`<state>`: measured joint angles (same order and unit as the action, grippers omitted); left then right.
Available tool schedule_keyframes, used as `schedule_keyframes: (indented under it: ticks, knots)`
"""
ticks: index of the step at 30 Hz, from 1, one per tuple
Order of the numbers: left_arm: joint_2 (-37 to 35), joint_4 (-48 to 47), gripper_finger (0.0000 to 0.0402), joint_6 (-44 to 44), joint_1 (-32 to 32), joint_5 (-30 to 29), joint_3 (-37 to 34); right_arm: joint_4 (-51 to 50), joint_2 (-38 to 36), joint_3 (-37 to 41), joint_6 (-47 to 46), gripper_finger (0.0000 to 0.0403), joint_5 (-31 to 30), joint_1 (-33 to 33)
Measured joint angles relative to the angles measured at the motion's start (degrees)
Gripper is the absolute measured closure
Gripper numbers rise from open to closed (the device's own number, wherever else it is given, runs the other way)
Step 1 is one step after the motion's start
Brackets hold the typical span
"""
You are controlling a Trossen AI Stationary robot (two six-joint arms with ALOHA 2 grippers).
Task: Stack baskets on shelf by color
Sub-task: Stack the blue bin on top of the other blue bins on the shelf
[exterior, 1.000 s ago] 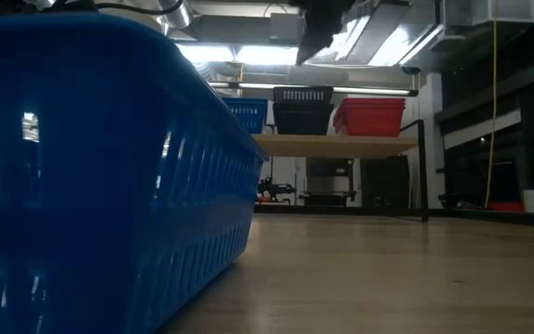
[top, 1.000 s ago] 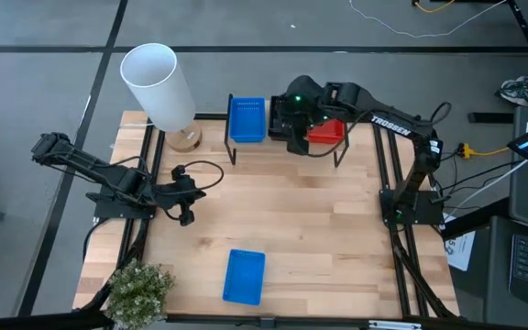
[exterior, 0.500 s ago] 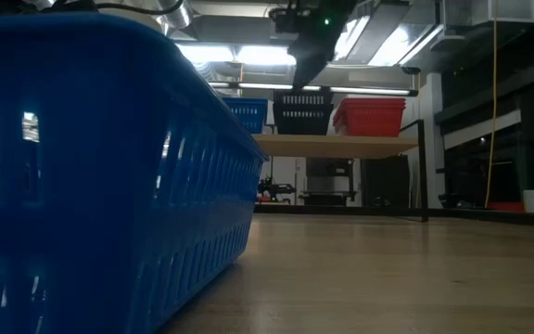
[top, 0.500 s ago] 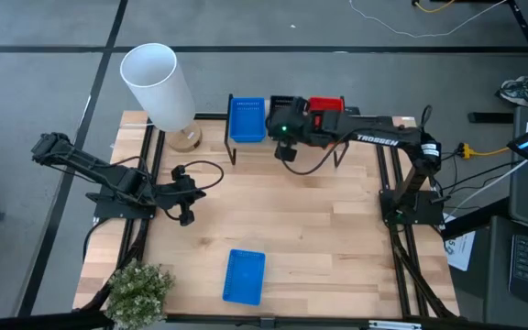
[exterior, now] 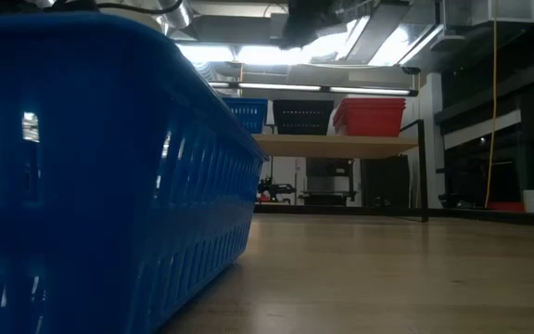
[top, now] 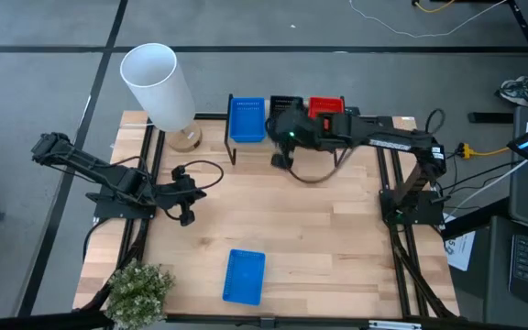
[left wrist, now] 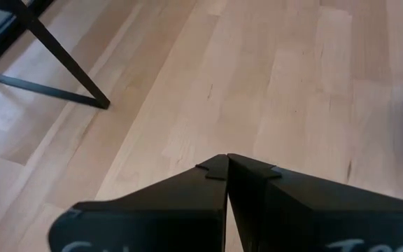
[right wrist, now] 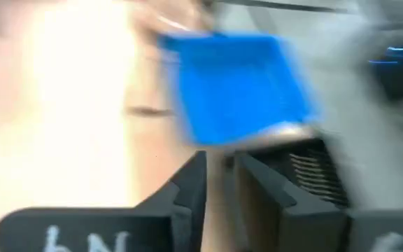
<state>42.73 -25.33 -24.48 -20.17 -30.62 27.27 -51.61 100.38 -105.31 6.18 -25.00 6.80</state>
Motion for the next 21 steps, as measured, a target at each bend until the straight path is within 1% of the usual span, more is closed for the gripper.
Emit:
schedule_keyframes:
  ticks: [2,3,4,5,6,8,10,12,13,15,17,21]
  knots:
    - [0.01,1.53,0.0401,-1.36,-0.11,0.55,-0.01,-3.70,-0.22,-2.87,-5.13,0.0328,10.77,-2.47]
    - [0.07,3.34,0.0401,-1.74,-0.19,1.86,-0.02,-5.66,-0.22,-3.82,-7.57,0.0328,16.73,-3.76]
    - [0.41,5.79,0.0401,-1.93,-0.31,4.13,-0.02,-7.57,-0.20,-4.48,-9.86,0.0328,22.38,-5.17]
    - [1.42,8.97,0.0401,-1.91,-0.51,6.61,-0.02,-9.68,-0.20,-4.79,-11.41,0.0328,26.70,-6.75]
    - [3.06,12.97,0.0401,-1.63,-0.81,9.14,-0.02,-12.37,-0.20,-4.91,-12.37,0.0328,29.81,-8.35]
    - [7.96,22.38,0.0401,-0.21,-1.61,13.37,0.02,-19.03,-0.15,-4.91,-14.22,0.0328,32.45,-11.80]
    - [14.24,31.22,0.0401,0.47,-2.70,16.64,0.29,-25.91,-0.07,-4.89,-16.69,0.0328,32.27,-15.32]
    - [21.40,36.46,0.0401,-0.70,-4.07,18.29,2.67,-29.98,-0.09,-4.89,-22.29,0.0328,27.77,-18.86]
    - [24.45,36.56,0.0401,-1.69,-4.76,18.44,4.38,-31.64,-0.09,-4.89,-25.42,0.0328,24.85,-20.44]
    - [30.26,34.80,0.0401,-2.41,-6.42,18.39,8.51,-35.85,-0.07,-4.89,-31.09,0.0328,20.28,-23.62]
    - [35.10,31.19,0.0401,-2.39,-8.20,17.91,13.78,-39.27,-0.12,-4.51,-35.70,0.0328,17.65,-26.65]
    - [43.75,22.20,0.0401,-1.97,-10.71,17.81,24.97,-37.10,-2.42,-0.79,-39.59,0.0328,17.05,-32.87]
